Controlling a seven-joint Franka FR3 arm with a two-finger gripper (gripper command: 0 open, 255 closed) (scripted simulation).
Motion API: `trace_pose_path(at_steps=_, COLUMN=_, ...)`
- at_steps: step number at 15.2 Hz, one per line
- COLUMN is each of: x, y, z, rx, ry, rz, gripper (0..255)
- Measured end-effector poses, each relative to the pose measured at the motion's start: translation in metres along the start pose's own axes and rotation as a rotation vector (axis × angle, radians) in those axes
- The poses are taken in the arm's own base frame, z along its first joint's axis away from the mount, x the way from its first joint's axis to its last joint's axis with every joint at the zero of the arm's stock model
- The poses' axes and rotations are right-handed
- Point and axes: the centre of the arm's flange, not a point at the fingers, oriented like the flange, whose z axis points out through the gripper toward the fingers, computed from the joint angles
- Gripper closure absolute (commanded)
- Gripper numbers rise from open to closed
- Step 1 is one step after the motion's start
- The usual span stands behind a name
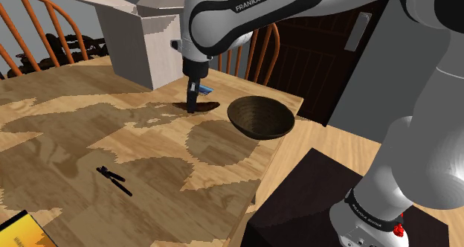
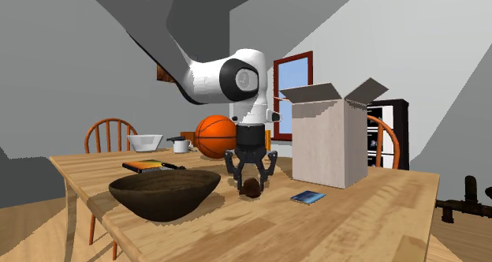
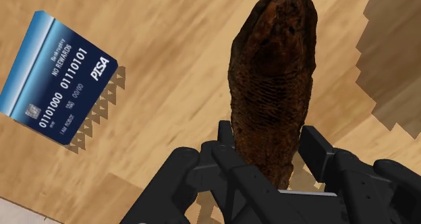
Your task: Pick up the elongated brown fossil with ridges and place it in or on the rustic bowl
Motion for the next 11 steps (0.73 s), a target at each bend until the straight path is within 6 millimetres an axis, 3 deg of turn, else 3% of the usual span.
trace_pose_path(at_steps=11, x=0.006, y=-0.001, z=-0.054, rx=0.001, ry=-0.001, rz=0.000, gripper=255)
